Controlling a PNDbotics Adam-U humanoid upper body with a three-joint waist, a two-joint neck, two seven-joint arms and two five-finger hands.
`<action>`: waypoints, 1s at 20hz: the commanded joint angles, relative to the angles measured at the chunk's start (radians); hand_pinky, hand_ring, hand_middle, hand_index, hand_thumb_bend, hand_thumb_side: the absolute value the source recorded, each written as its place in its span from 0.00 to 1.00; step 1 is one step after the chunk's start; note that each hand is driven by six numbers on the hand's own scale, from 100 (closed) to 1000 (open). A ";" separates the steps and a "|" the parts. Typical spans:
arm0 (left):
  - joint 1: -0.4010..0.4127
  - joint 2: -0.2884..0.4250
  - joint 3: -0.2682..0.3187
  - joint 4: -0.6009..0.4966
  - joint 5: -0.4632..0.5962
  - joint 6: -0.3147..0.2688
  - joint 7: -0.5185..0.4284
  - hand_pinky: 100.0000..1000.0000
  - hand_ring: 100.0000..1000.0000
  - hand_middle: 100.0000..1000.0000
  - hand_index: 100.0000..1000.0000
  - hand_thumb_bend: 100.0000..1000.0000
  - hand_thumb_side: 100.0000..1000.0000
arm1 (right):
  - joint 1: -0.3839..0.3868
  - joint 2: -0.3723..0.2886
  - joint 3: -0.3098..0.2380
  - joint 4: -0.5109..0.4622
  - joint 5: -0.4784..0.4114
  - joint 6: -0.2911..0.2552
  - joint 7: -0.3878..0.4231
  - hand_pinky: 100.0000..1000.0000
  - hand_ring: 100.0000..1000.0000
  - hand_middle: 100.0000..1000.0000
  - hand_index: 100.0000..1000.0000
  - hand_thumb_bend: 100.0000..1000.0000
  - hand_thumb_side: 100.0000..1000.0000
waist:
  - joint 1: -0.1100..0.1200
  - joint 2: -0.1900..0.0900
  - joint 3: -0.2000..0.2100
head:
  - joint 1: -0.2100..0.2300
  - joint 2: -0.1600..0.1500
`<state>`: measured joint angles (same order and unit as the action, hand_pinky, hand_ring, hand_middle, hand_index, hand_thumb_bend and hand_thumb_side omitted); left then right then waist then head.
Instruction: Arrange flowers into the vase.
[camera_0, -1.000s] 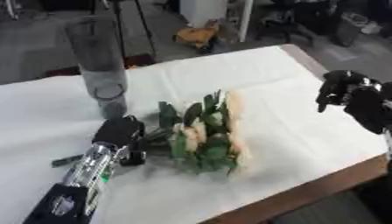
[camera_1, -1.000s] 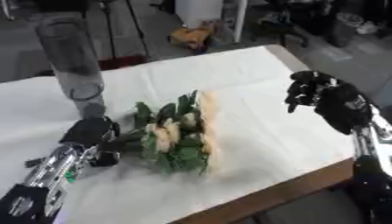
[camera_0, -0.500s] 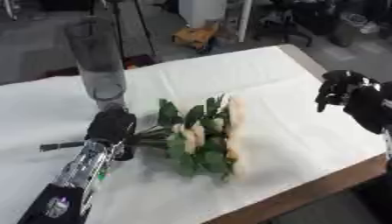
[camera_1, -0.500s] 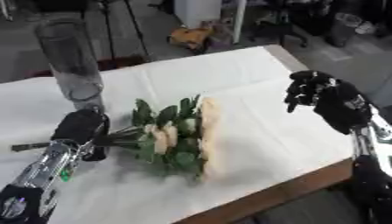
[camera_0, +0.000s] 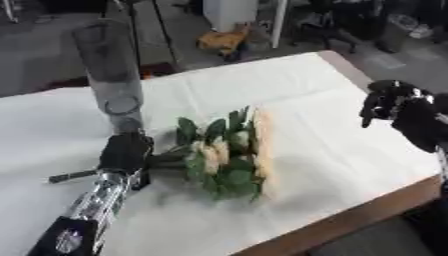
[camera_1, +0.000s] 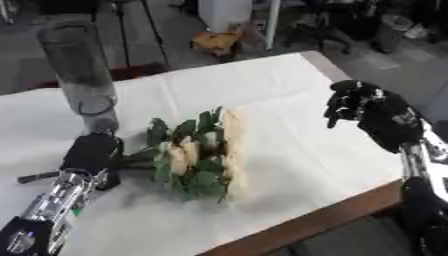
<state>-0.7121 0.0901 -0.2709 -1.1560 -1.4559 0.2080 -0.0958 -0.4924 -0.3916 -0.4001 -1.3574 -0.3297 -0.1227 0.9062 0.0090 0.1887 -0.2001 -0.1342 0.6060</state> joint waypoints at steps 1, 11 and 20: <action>-0.014 -0.003 0.010 -0.063 0.037 0.011 0.031 0.00 0.00 0.00 0.02 0.00 0.03 | -0.013 -0.020 -0.006 -0.017 0.003 -0.004 0.001 0.45 0.55 0.55 0.78 0.81 0.67 | -0.014 -0.003 0.000 | -0.003 -0.004; -0.009 0.011 0.028 -0.297 0.192 0.048 0.062 0.00 0.00 0.00 0.02 0.00 0.06 | -0.012 -0.018 -0.007 -0.016 0.002 -0.003 0.001 0.45 0.55 0.55 0.78 0.81 0.67 | -0.017 -0.006 0.005 | -0.003 -0.007; 0.009 0.046 0.059 -0.499 0.339 0.096 0.062 0.00 0.00 0.00 0.03 0.00 0.07 | -0.010 -0.016 -0.010 -0.020 0.000 0.001 0.001 0.45 0.56 0.55 0.78 0.81 0.67 | -0.020 -0.011 0.010 | -0.004 -0.011</action>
<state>-0.6913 0.1185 -0.2221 -1.6131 -1.1391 0.2955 -0.0345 -0.4920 -0.3909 -0.4007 -1.3573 -0.3297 -0.1225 0.9066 0.0089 0.1887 -0.1905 -0.1347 0.6053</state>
